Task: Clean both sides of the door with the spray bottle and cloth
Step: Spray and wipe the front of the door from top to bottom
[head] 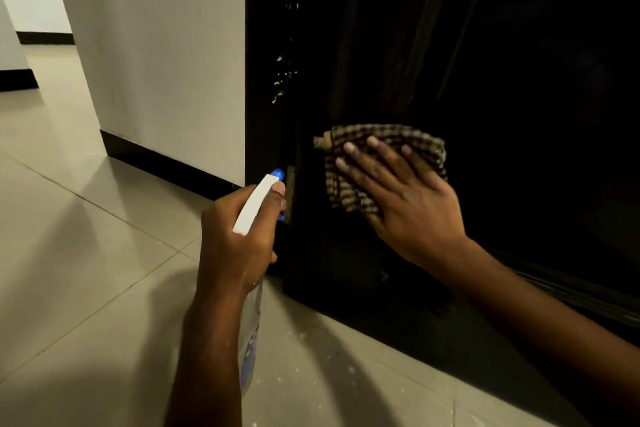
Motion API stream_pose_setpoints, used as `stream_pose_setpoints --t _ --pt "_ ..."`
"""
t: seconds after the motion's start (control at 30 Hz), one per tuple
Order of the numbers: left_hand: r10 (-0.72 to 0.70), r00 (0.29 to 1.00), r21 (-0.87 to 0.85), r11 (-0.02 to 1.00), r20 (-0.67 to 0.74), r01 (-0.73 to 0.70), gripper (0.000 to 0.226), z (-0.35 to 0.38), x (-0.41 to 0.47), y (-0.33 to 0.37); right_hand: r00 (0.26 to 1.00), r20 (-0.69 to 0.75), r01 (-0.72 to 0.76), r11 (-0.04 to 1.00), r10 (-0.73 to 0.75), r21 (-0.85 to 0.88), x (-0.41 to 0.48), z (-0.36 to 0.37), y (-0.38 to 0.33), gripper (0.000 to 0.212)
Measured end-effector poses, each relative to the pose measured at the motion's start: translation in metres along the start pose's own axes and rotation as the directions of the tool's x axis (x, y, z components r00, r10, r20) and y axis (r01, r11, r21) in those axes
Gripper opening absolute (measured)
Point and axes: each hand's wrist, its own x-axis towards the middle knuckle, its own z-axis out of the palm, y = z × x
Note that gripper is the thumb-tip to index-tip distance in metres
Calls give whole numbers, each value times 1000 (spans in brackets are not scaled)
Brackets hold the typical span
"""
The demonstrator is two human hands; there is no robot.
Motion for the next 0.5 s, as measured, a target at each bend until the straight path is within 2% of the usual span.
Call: stream_pose_setpoints --t 0.1,0.17,0.23,0.33,0.4,0.5 --pt "-8 1000 16 1000 18 8 43 -2 -3 -8 988 -30 -154 988 154 3 31 -5 -8 73" --pt "-7 1000 35 999 25 6 55 -3 -4 -13 982 -25 -187 982 188 38 44 4 -26 77" --pt "-7 1000 46 999 25 6 57 -4 -4 -13 993 5 -121 993 121 16 46 19 -46 75" --pt "-22 1000 61 998 11 21 54 -5 -4 -11 994 88 69 997 -67 -24 27 46 -74 70" --pt "-24 1000 76 997 2 24 52 -5 -5 -8 963 185 200 980 -196 -1 3 65 -95 71" --pt "-19 1000 68 998 11 18 51 -4 -9 -6 891 334 309 950 -306 48 -41 92 -119 77"
